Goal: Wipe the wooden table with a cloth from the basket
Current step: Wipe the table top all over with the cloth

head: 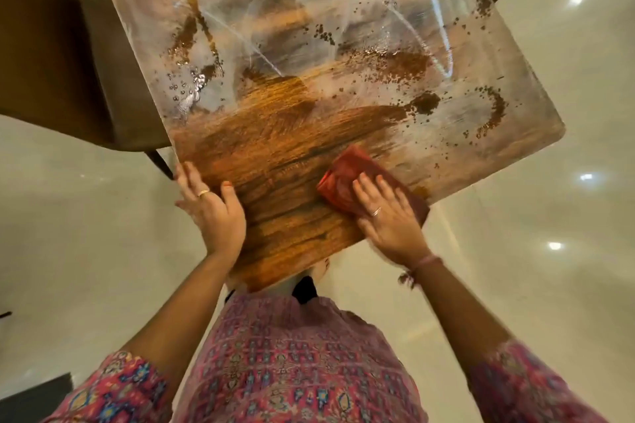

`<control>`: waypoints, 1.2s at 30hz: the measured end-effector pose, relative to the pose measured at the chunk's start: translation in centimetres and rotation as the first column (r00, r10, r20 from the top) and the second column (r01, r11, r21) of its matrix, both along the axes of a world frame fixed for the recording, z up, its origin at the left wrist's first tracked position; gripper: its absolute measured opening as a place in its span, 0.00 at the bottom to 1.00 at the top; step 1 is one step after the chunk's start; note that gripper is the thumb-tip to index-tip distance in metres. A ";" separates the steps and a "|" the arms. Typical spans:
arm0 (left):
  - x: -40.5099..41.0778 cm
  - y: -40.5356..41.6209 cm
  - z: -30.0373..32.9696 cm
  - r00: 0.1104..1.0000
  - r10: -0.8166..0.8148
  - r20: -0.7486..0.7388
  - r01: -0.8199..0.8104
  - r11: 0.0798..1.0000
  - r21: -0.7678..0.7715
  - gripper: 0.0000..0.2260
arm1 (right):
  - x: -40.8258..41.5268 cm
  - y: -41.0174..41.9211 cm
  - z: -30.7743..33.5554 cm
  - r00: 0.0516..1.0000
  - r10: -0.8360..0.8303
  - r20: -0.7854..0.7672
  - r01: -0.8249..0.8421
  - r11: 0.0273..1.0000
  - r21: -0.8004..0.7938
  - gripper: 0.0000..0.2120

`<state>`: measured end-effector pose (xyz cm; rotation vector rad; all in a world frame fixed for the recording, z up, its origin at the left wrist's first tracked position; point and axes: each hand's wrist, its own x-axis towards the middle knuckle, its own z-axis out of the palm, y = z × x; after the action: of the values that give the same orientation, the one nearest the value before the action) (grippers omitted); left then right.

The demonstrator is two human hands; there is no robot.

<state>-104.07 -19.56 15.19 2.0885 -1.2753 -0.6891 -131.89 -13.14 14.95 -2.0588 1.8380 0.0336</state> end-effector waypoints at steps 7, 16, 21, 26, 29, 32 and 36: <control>-2.1 3.7 -1.1 0.896 -0.434 0.095 0.437 0.900 -0.007 0.23 | 1.3 -2.8 -0.1 0.862 -0.497 -0.099 0.488 0.867 -0.101 0.32; -1.9 3.5 -0.4 0.933 -0.336 -0.130 0.333 0.942 -0.049 0.19 | 5.9 3.0 0.9 0.969 0.148 0.198 -0.161 0.986 0.050 0.28; -1.4 3.5 -0.7 0.903 -0.426 -0.051 0.427 0.904 -0.009 0.21 | -7.5 -6.1 0.3 0.869 -0.495 0.016 0.495 0.868 -0.040 0.28; -1.7 3.5 -0.9 0.911 -0.411 0.034 0.411 0.911 -0.008 0.22 | -3.2 -9.4 0.5 0.699 -0.714 -0.040 0.713 0.700 -0.039 0.29; -2.0 3.5 -0.3 0.939 -0.335 -0.075 0.332 0.942 -0.047 0.22 | 6.9 -6.9 -0.1 0.954 -0.300 -0.017 0.297 0.951 -0.089 0.30; -2.2 3.6 0.5 0.952 -0.242 -0.187 0.228 0.969 -0.089 0.22 | 11.6 -3.5 0.2 0.994 0.099 0.052 -0.096 0.994 -0.061 0.29; -2.0 3.4 0.8 0.948 -0.248 -0.200 0.237 0.968 -0.078 0.22 | 4.4 -7.3 0.4 0.974 0.207 0.089 -0.205 0.978 -0.025 0.27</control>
<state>-106.08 -16.18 15.99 1.7796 -1.4258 -0.9448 -127.46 -20.44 15.35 -2.2158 1.5704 -0.0188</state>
